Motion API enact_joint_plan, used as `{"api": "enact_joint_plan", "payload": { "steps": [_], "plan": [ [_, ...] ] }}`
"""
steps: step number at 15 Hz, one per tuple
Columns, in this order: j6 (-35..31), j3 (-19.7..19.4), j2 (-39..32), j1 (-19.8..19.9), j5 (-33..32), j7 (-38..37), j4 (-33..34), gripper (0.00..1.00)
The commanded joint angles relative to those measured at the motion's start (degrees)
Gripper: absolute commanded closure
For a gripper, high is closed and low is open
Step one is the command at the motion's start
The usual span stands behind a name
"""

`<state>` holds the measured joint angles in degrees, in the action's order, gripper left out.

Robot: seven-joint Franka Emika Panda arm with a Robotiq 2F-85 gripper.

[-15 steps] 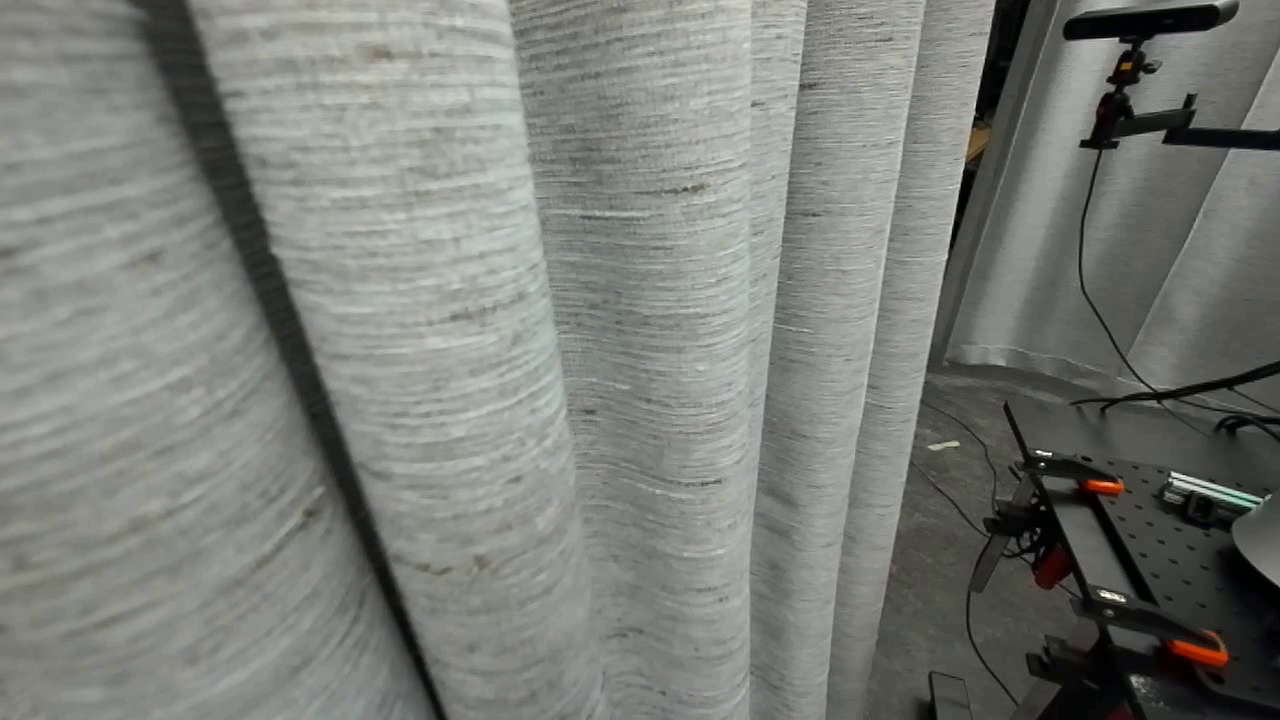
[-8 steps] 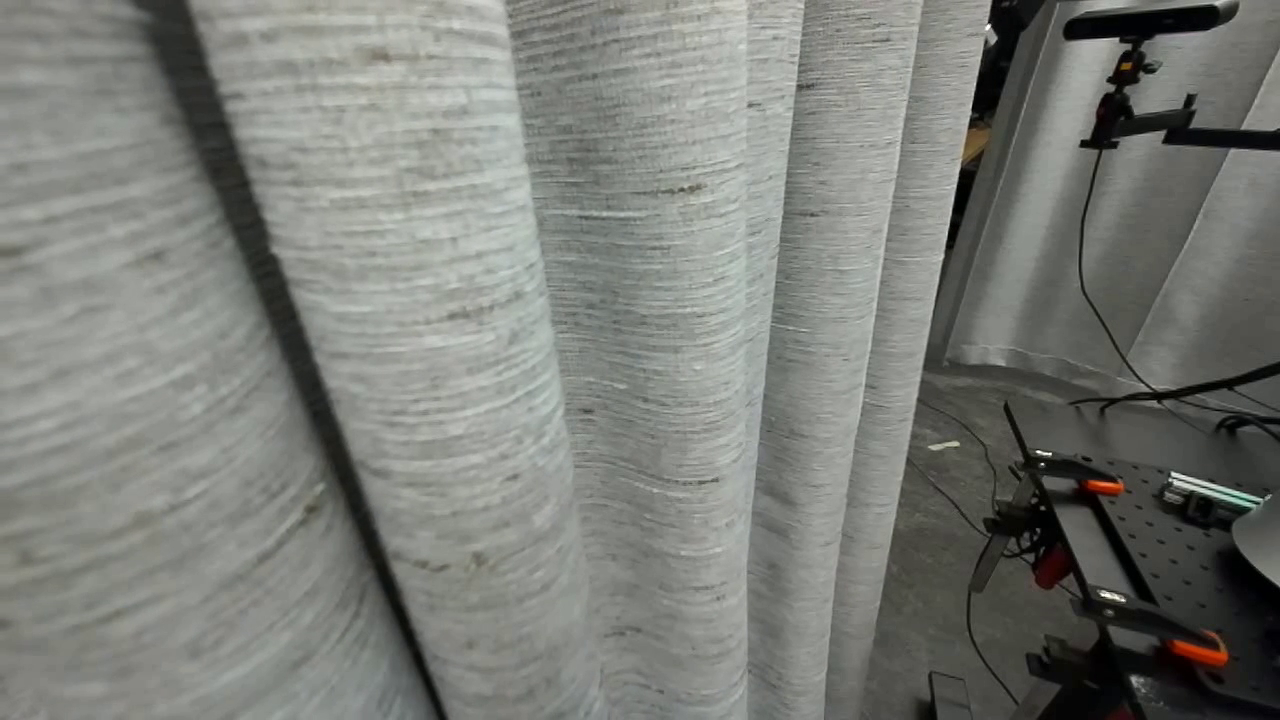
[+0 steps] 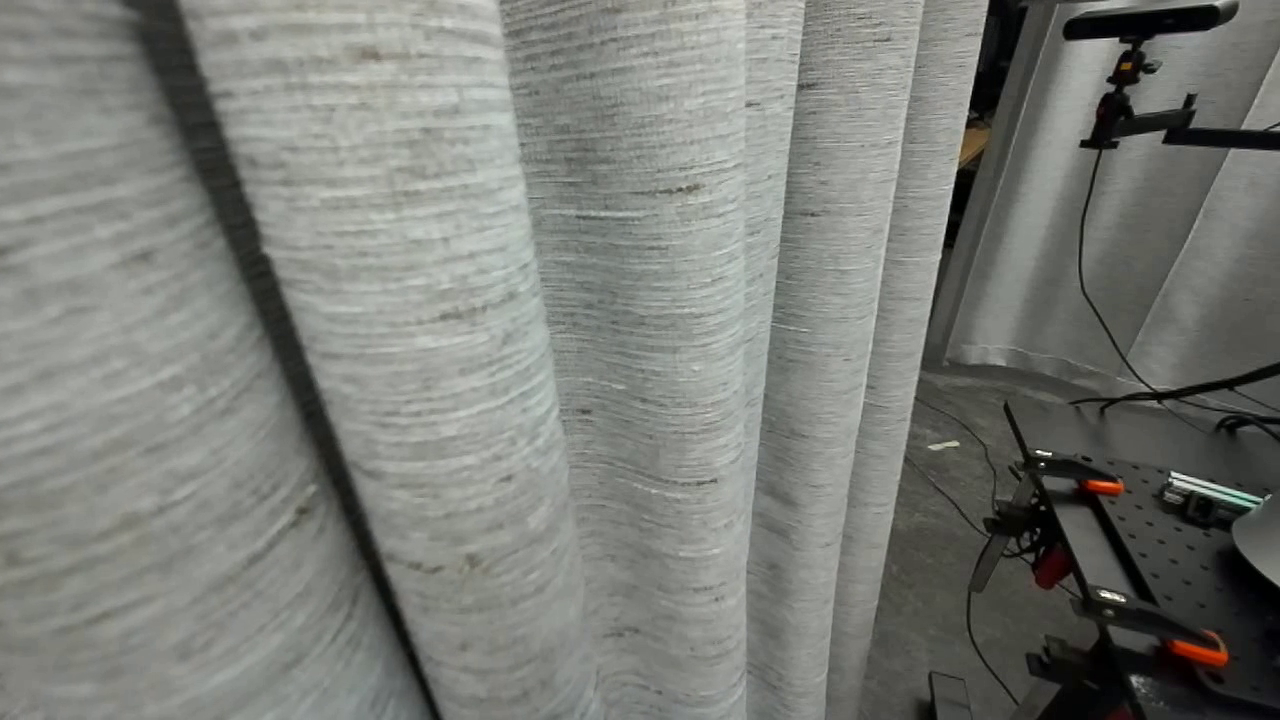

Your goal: Close the curtain

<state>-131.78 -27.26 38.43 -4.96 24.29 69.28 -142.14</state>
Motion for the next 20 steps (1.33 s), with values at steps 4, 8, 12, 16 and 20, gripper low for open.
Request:
{"api": "enact_joint_plan", "payload": {
  "steps": [4, 8, 12, 16, 20],
  "plan": [
    [-5.98, -1.58, -1.18, -0.39, 4.62, 1.17, 0.99, 0.0],
    [-6.57, -2.14, -1.48, -0.64, 4.63, 1.01, 1.15, 0.0],
    [-6.68, -2.33, -1.83, -0.64, 4.66, 1.22, 1.0, 0.34],
    [-6.86, -2.37, -2.26, -0.57, 4.52, 1.47, 1.03, 0.65],
    [-6.85, -2.23, -3.45, -0.45, 4.66, 0.76, 1.4, 0.95]
  ]
}}
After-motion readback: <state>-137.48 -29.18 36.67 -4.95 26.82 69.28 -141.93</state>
